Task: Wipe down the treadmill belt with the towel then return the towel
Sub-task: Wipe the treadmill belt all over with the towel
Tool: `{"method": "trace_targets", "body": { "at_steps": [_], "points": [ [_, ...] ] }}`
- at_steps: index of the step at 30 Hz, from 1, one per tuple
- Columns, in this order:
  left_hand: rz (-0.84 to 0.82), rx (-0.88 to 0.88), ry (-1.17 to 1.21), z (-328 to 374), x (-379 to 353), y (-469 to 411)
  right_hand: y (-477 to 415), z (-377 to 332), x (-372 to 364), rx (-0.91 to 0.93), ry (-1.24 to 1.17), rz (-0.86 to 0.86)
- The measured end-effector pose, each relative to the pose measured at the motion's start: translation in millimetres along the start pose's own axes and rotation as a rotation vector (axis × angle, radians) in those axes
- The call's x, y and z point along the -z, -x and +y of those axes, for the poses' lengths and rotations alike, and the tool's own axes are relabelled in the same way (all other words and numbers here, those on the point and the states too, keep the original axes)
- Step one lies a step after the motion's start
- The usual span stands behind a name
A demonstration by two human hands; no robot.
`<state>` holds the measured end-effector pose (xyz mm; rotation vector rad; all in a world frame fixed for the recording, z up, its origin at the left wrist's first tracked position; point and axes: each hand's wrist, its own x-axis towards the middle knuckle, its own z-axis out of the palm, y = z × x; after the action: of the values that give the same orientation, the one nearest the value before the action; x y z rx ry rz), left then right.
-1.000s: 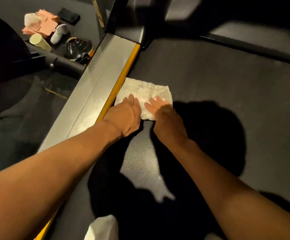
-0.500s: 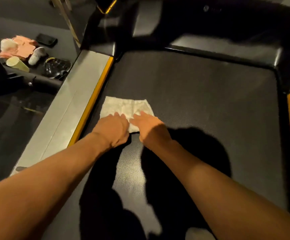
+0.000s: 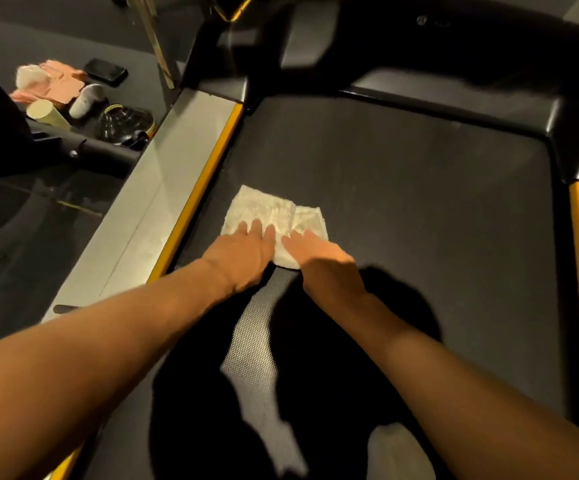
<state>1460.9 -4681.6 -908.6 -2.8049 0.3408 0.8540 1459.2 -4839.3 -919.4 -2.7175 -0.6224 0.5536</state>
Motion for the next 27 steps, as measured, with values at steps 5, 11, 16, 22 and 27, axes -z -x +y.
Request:
{"method": "trace_targets", "body": {
  "at_steps": [5,11,16,22,27],
  "points": [
    [-0.023,0.117,0.109,-0.1,17.5,-24.3,-52.4,6.2,24.1,-0.094,-0.013,-0.025],
    [0.137,0.061,0.181,24.8,20.4,-14.2,-1.8,19.8,-7.1,-0.063,0.026,0.100],
    [0.159,0.087,0.204,31.0,34.4,-44.5,-26.3,27.1,26.1,-0.196,0.081,0.106],
    [0.121,-0.095,0.021,48.6,35.1,-27.0,4.8,30.7,23.9,-0.080,0.133,0.114],
    [0.235,0.048,0.081,42.0,32.5,-50.1,-18.9,59.4,25.9,-0.127,0.273,0.104]
  ]
}}
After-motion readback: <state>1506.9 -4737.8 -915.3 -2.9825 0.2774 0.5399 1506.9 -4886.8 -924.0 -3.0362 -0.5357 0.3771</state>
